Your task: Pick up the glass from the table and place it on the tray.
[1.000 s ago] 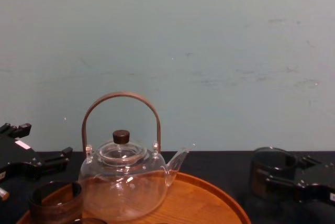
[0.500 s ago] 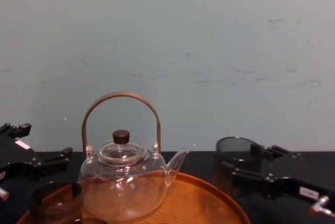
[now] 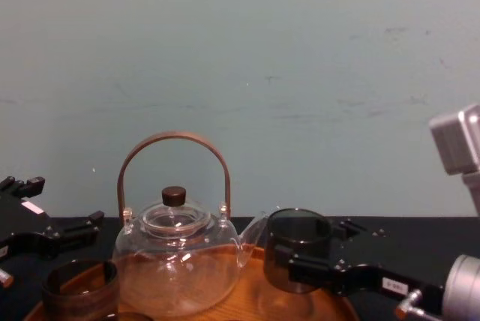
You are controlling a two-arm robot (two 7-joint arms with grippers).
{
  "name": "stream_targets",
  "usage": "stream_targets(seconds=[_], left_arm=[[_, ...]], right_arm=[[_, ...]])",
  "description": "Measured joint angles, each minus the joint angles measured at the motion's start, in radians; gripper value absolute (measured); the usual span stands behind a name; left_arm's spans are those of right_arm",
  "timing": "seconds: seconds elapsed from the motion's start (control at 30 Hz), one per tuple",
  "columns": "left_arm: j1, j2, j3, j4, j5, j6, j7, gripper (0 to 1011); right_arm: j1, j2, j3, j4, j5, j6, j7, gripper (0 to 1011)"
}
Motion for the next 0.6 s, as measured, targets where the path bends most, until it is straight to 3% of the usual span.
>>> stream_targets(seconds=[0.6], left_arm=[[0.000,0.000,0.000,0.000,0.000,0.000,0.000,1001]], right_arm=[[0.026,-0.021,-0.033,0.068,-0.006,-0.013,0.014,896]])
